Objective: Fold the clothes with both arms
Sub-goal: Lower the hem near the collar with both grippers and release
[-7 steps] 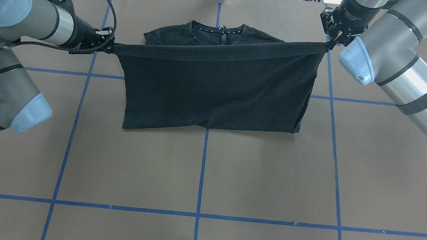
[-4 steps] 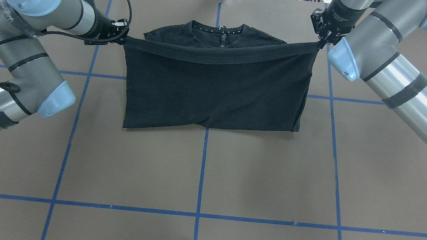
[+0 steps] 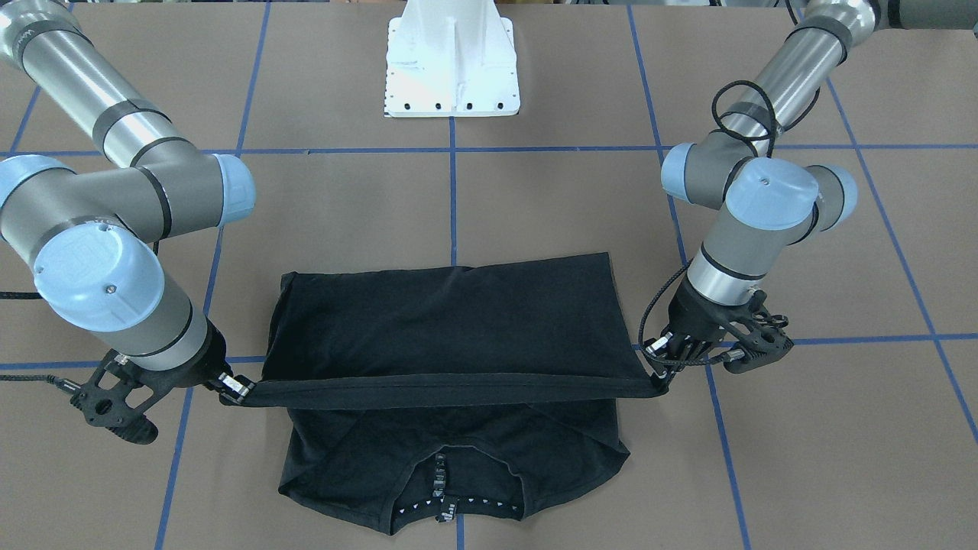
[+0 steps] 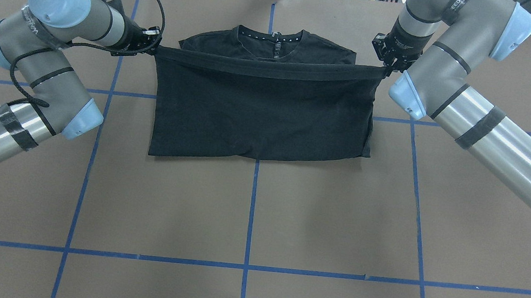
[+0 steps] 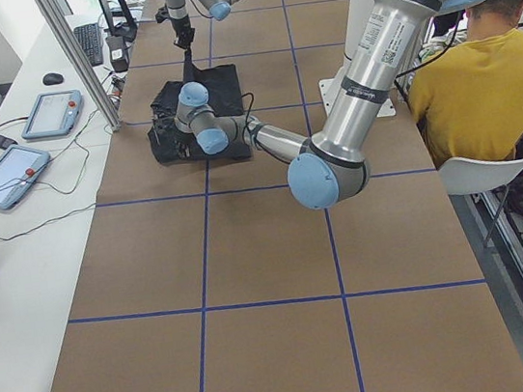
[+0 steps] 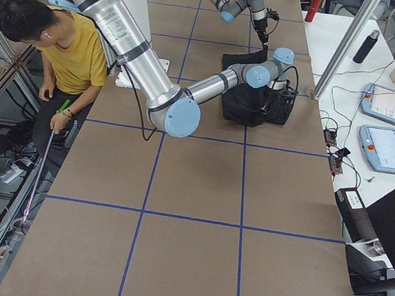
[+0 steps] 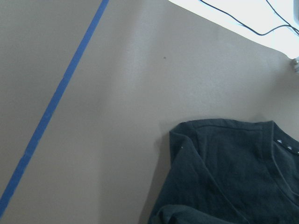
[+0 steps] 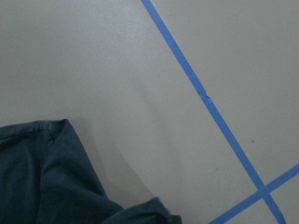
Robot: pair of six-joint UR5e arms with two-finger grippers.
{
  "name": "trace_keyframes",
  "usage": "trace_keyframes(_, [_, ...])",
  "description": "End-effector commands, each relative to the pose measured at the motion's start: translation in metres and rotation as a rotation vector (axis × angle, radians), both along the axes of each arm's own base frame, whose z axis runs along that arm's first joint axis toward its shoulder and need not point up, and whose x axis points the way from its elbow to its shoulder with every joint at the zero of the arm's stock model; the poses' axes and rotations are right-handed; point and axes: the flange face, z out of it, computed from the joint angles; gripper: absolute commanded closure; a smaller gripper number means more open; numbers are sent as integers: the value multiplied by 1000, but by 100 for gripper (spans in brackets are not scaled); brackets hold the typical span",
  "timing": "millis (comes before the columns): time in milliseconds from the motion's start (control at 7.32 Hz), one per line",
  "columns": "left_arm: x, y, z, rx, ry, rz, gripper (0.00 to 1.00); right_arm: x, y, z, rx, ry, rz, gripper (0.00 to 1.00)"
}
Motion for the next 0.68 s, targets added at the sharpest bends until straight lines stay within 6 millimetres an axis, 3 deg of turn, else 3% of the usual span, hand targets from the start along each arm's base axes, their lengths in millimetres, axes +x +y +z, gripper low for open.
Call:
trace_keyframes(0, [2,-2,6,-4,-3,-1,100,-9,-12,3,16,2,1,100])
trace_keyframes(273, [4,-3,8,-8,-6,0,100,-18,-43,10,32,-10,14,100])
trace_keyframes(547, [7,-6,16,-5,-5,-1,100,-26,-53,15,31,-3,14,100])
